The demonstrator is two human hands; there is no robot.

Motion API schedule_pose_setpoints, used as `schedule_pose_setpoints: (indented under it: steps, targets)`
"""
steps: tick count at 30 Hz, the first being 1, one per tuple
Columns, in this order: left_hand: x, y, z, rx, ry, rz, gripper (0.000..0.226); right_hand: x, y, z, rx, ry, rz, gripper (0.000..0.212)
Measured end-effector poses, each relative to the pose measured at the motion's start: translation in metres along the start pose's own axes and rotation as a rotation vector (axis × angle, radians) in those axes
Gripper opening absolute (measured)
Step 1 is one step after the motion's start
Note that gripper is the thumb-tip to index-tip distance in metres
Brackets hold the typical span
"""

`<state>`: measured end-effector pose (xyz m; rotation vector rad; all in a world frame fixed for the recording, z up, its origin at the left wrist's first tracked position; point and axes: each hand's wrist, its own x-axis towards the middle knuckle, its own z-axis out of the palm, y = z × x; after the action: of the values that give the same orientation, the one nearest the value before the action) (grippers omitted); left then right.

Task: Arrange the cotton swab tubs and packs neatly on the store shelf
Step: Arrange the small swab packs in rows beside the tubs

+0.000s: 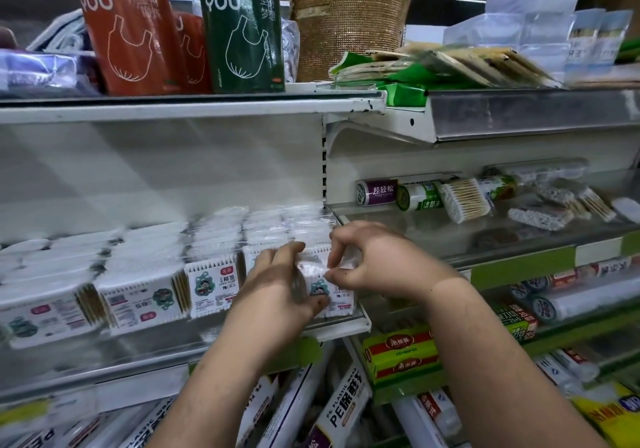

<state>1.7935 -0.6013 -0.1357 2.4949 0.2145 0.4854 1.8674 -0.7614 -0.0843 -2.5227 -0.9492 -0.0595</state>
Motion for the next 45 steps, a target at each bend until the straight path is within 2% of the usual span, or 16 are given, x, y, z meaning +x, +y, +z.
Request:
schedule_pose_setpoints:
  steps: [5,9,12,17,23,27,34,40,45]
  targets:
    - [0.0,0.002,0.001,0.001,-0.041,-0.037,0.094,-0.003,0.004,-0.005,0.116,-0.08,-0.022,0.019]
    - [-0.002,0.001,0.002,-0.029,0.018,-0.027,0.089,0.003,0.002,0.003,0.029,0.014,0.022,0.015]
    - [-0.004,0.0,0.002,-0.022,0.066,-0.014,0.084,0.006,-0.001,0.008,-0.111,0.028,0.058,0.025]
    - [-0.007,0.006,-0.001,0.008,0.081,-0.018,0.079,0.005,0.002,0.007,-0.086,0.058,0.054,0.042]
    - [-0.006,0.029,-0.01,0.148,0.216,0.085,0.052,0.002,0.007,0.006,0.082,0.249,-0.05,0.029]
    - [-0.003,0.042,-0.008,0.166,0.222,0.09,0.048,-0.009,0.017,-0.005,0.127,0.305,-0.065,0.028]
    - [0.003,0.073,0.011,0.071,0.233,0.183,0.035,-0.018,0.061,-0.026,0.091,0.319,-0.03,0.024]
    - [0.022,0.112,0.033,0.12,0.247,0.224,0.031,-0.02,0.108,-0.047,0.038,0.419,-0.061,0.025]
    - [0.036,0.148,0.064,0.144,0.245,0.281,0.032,-0.031,0.153,-0.07,0.044,0.423,-0.027,0.026]
